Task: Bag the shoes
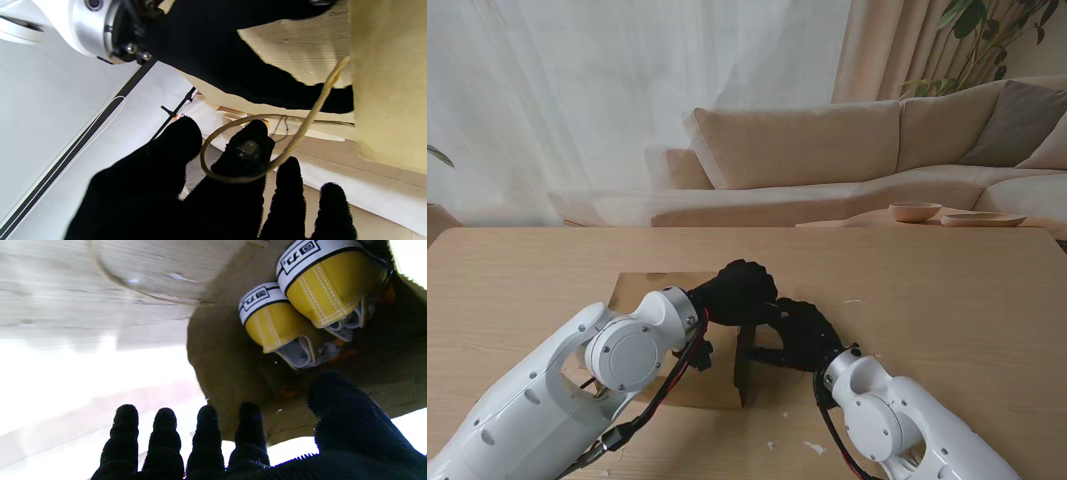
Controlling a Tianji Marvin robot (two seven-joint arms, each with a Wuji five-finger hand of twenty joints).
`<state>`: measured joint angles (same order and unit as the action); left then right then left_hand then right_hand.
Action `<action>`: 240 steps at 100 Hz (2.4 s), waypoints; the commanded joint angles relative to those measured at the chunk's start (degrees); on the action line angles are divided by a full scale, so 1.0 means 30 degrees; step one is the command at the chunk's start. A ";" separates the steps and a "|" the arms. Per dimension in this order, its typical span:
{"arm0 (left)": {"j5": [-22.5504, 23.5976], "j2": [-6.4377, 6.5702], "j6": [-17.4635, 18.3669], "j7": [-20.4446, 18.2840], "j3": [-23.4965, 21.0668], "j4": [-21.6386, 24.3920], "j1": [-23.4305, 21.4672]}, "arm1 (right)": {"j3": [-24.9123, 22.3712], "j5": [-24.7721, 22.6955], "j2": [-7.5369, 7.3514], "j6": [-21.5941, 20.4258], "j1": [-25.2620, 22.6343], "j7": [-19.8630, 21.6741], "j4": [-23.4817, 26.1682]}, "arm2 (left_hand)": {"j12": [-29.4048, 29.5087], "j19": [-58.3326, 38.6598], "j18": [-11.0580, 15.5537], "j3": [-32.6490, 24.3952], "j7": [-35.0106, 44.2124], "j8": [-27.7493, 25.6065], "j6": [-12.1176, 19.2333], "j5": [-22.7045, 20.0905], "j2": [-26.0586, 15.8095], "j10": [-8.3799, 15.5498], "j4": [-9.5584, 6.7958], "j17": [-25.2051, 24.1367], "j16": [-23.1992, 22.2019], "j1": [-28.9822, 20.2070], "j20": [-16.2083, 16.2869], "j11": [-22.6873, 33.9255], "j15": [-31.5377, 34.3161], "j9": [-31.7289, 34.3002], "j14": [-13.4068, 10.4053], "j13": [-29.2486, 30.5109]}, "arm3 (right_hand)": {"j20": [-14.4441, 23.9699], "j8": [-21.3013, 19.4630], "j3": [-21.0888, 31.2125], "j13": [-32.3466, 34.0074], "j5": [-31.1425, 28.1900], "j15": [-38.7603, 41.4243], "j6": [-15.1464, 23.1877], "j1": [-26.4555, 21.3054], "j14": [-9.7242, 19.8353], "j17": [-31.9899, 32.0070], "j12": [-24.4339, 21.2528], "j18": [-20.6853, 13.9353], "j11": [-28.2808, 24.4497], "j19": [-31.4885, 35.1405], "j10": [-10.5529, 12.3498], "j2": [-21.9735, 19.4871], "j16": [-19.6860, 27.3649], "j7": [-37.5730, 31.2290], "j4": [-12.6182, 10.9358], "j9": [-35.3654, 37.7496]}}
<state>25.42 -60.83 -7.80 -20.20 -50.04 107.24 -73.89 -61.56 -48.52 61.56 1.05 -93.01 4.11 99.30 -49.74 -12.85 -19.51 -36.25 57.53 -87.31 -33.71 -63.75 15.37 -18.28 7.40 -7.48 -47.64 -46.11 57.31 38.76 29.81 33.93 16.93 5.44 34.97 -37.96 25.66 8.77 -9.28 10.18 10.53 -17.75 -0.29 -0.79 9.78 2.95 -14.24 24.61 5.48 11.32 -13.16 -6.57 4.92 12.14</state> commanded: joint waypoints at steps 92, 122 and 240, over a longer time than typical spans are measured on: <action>0.0579 0.0037 0.2027 0.1428 -0.5959 0.1643 -0.6780 | -0.5217 0.0560 0.0354 0.3400 -0.6856 -0.1324 0.4552 | 0.9524 0.2414 0.0710 0.2664 -1.6279 2.3810 0.8445 1.1494 -0.0375 0.2988 -0.0784 0.0563 0.2748 0.2770 -0.7587 -0.8509 -0.8208 -0.5943 -0.1700 -0.1172 | 0.0831 -0.0713 -0.0782 -0.0669 -0.0480 0.0557 -0.0047 -0.0878 0.0134 -0.0005 0.0583 0.0382 -0.1230 -0.0585 -0.0149 -0.0753 -0.0371 0.0690 -0.1146 -0.0376; 0.0794 -0.0560 0.5150 0.5299 -0.7918 0.1784 -1.0987 | -0.3617 0.1429 0.0934 0.3464 -0.7310 -0.4686 0.5553 | 1.0272 0.3289 0.0838 0.3789 -1.5843 2.4418 0.9033 1.2611 -0.0850 0.3542 -0.1024 0.0813 0.4825 0.2143 -1.0548 -0.8768 -0.8523 -0.6893 -0.2217 -0.1512 | 0.0872 -0.0589 -0.0367 -0.0600 -0.0923 0.1081 -0.0132 -0.1962 -0.0024 -0.0277 0.0801 0.0569 -0.1922 -0.0631 -0.0207 -0.0782 -0.0337 0.0813 -0.1594 -0.0371; -0.3949 -0.1836 0.5823 0.9422 -0.6409 -0.0648 -1.1549 | -0.0954 0.8524 0.1766 -0.1304 -0.4048 -0.5791 0.1258 | 1.1350 0.4018 0.2389 0.6233 -1.3724 2.5126 1.1164 1.6587 -0.2957 0.6283 -0.1103 0.1293 1.1878 0.1649 -1.4984 -1.1852 -0.9783 -0.8725 -0.4378 -0.1229 | 0.0333 0.0090 -0.0819 -0.1027 -0.0418 -0.1712 0.1215 0.0078 0.0818 0.1311 -0.0218 0.0084 0.0308 -0.2324 0.1043 -0.1852 0.0540 0.1643 -0.1284 -0.0387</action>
<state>13.91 -66.11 10.06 8.93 -68.90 105.35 -108.91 -64.52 -23.17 66.71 -2.94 -104.86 -14.33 103.17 -14.81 -1.91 -12.92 -17.80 15.61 -12.07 -1.90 -15.17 8.02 -1.95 4.93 -3.20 -11.20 -40.54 12.62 3.41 0.54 9.04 6.06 2.48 36.46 -38.06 24.60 8.12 -12.12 5.81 11.35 -19.07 -0.37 2.04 9.28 4.33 -14.47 19.09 6.22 7.80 -11.41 -2.88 3.75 12.14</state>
